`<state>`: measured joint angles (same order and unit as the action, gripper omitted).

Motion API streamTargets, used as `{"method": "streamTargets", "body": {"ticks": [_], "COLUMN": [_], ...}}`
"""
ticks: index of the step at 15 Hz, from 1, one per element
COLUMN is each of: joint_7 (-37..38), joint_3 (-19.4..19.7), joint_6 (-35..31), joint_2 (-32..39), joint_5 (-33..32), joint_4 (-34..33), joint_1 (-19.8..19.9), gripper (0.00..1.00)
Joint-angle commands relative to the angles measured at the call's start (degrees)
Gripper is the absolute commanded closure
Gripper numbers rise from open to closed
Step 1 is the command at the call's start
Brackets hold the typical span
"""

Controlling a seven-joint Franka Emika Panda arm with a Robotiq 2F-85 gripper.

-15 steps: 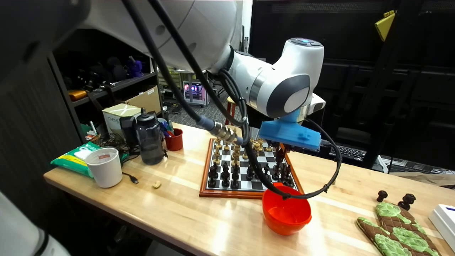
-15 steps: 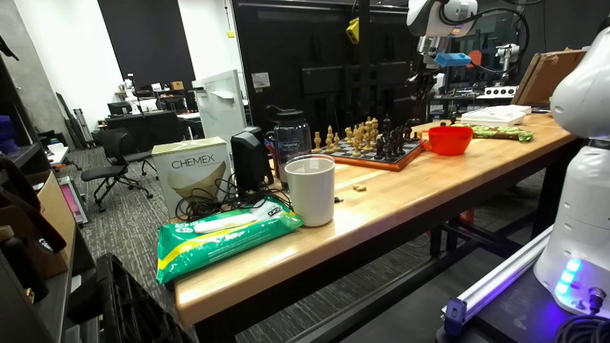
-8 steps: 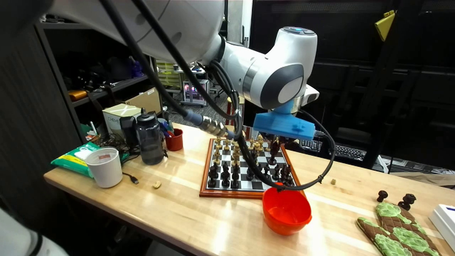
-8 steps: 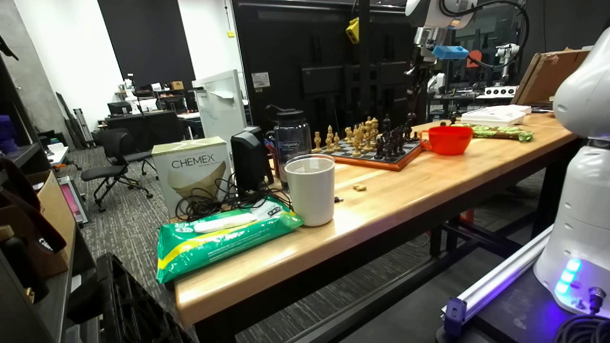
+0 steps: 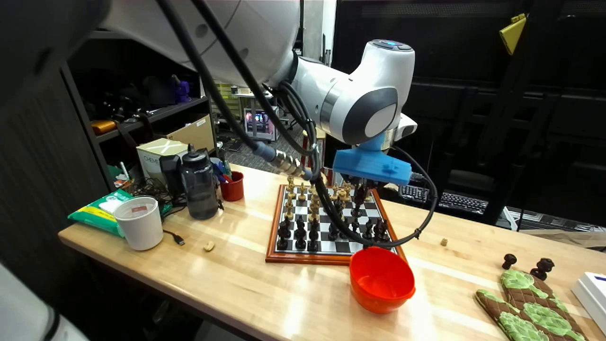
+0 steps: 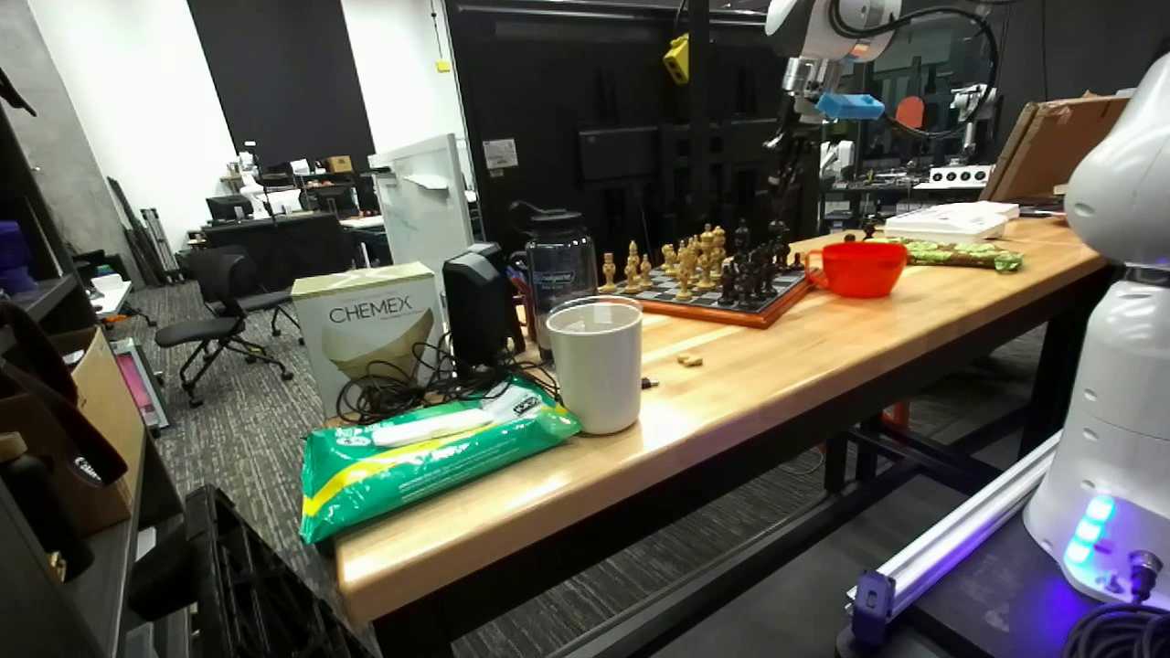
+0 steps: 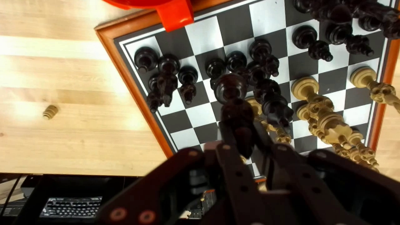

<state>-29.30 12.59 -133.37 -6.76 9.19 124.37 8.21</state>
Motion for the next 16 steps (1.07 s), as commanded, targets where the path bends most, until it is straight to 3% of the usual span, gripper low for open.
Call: {"method": "streamTargets", "body": {"ticks": [1,16], "joint_7": [-0.15,-0.67], "joint_3": [-0.19,-2.5], "joint_6": [-0.19,-0.71], "joint_2": [1.87,5.66], "joint_5": [0.85,-0.16], "joint_4": [-2.58,-9.88], "joint_1": [-0.36,-0.58], "gripper": [0.95,0.95]}}
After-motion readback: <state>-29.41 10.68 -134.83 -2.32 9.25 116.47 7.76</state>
